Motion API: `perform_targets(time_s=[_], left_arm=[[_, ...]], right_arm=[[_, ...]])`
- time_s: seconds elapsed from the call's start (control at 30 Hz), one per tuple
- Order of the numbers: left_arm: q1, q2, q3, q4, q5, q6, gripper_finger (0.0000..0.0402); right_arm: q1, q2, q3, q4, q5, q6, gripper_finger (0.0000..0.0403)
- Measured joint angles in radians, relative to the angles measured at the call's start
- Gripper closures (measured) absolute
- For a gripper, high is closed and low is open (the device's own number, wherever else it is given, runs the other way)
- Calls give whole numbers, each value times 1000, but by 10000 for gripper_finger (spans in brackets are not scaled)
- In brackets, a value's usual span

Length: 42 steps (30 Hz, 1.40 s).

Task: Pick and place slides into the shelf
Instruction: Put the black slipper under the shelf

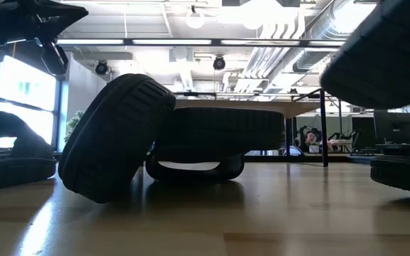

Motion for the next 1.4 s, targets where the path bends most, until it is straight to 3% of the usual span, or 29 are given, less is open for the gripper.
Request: perform_targets(time_s=[0.17,0.33,0.5,0.63,0.83,1.07,1.2,1.4], left_arm=[[0,0,0,0,0,0,401],[0,0,0,0,0,0,401],[0,0,0,0,0,0,401],[0,0,0,-9,0,0,401],[0,0,0,-37,0,0,401],[0,0,0,-53,0,-2,401],[0,0,0,-53,0,-2,401],[0,0,0,-56,0,-2,401]], right_arm=[[-60,0,45,1,51,-138,403],[-171,0,90,2,71,-375,403],[-309,2,98,27,159,-643,403],[-410,40,98,27,241,-769,403],[-493,161,83,50,301,-837,403],[-522,178,-163,184,286,-756,403],[-544,166,-235,234,306,-739,403],[-588,164,-303,475,279,-911,403]])
